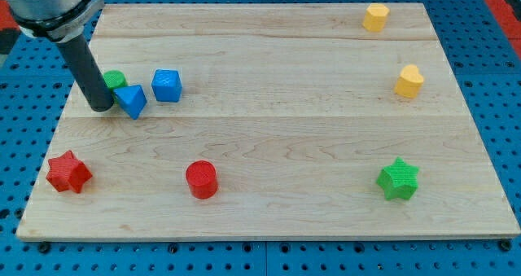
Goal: Slightly nudge the red star
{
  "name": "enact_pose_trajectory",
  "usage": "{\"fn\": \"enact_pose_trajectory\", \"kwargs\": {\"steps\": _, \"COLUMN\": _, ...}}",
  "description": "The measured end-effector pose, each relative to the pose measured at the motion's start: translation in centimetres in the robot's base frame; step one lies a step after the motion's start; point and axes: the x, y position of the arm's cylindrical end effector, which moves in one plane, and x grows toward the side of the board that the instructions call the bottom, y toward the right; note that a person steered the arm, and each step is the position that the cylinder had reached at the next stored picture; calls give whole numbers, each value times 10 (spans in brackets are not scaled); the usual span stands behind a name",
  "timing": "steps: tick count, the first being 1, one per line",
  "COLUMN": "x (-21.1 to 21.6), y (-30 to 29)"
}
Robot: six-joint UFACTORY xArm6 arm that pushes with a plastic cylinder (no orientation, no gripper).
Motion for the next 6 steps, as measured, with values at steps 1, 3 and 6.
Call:
{"fn": "enact_pose_trajectory", "kwargs": {"steps": 1, "x": -4, "y": 9}}
{"fn": "enact_pose_trajectory", "kwargs": {"steps": 3, "x": -25, "y": 9}}
{"fn": "enact_pose_trajectory", "kwargs": {"steps": 6, "x": 58, "y": -80}}
